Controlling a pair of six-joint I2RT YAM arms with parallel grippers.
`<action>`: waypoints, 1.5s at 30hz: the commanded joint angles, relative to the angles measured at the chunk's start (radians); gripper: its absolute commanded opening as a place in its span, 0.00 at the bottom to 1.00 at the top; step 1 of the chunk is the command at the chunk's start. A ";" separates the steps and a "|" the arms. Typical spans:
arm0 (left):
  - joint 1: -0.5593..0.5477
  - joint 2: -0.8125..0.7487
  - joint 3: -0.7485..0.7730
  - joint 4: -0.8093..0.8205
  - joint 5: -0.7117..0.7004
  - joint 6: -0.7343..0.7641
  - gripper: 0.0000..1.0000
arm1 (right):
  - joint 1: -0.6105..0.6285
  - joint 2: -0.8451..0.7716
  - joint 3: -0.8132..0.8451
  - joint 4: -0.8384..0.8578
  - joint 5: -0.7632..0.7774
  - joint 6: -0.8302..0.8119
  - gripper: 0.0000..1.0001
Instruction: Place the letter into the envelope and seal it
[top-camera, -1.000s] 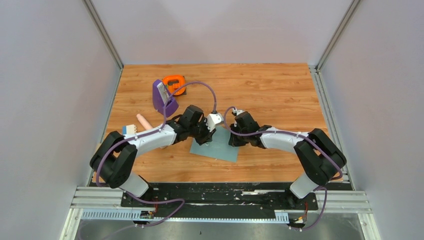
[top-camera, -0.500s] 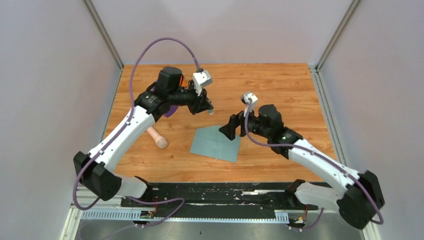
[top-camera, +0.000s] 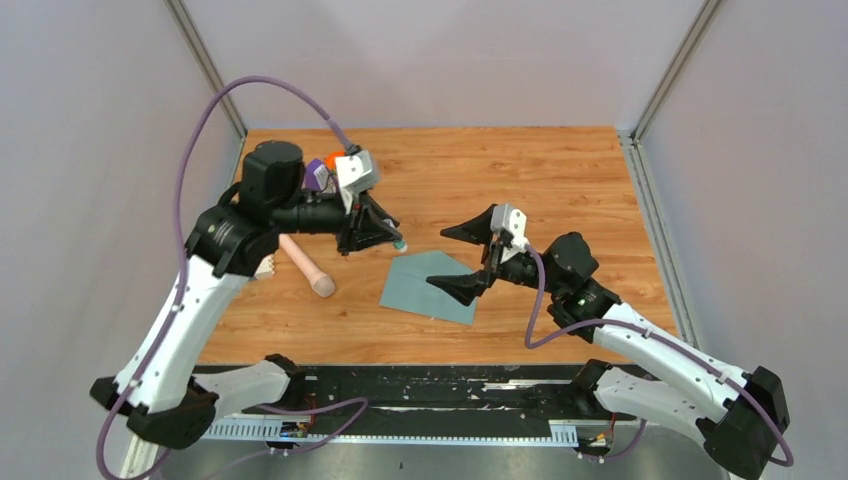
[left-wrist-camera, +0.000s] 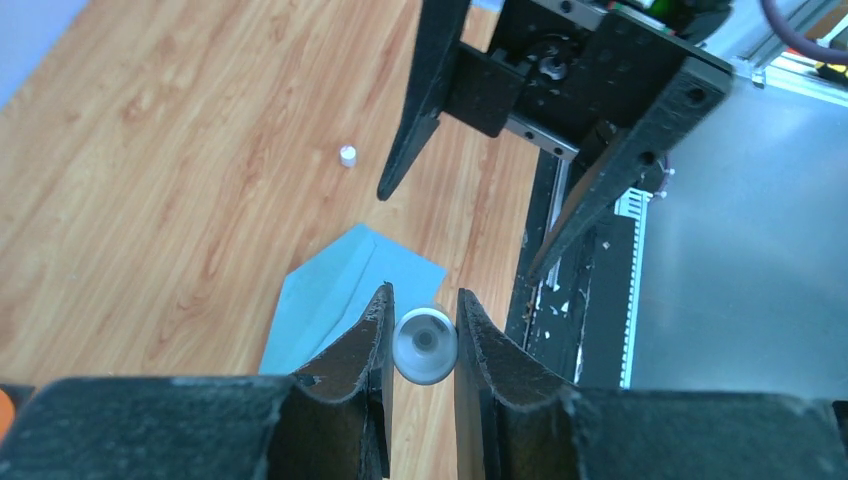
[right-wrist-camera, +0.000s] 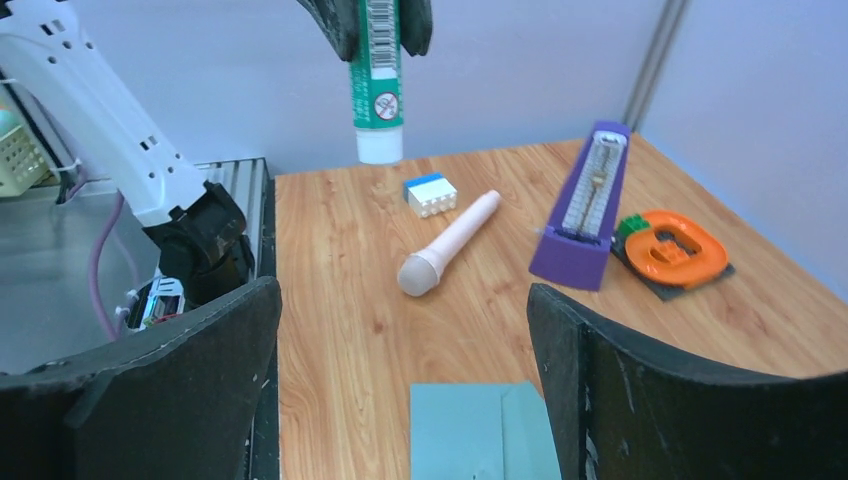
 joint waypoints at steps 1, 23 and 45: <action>-0.002 -0.169 -0.088 0.135 0.061 -0.036 0.00 | 0.043 -0.003 0.065 0.129 -0.075 -0.083 0.95; -0.093 -0.207 -0.266 0.482 0.060 -0.146 0.00 | 0.110 0.130 0.194 0.119 -0.049 -0.100 0.75; -0.096 -0.205 -0.285 0.487 0.050 -0.142 0.00 | 0.109 0.149 0.208 0.085 -0.025 -0.067 0.00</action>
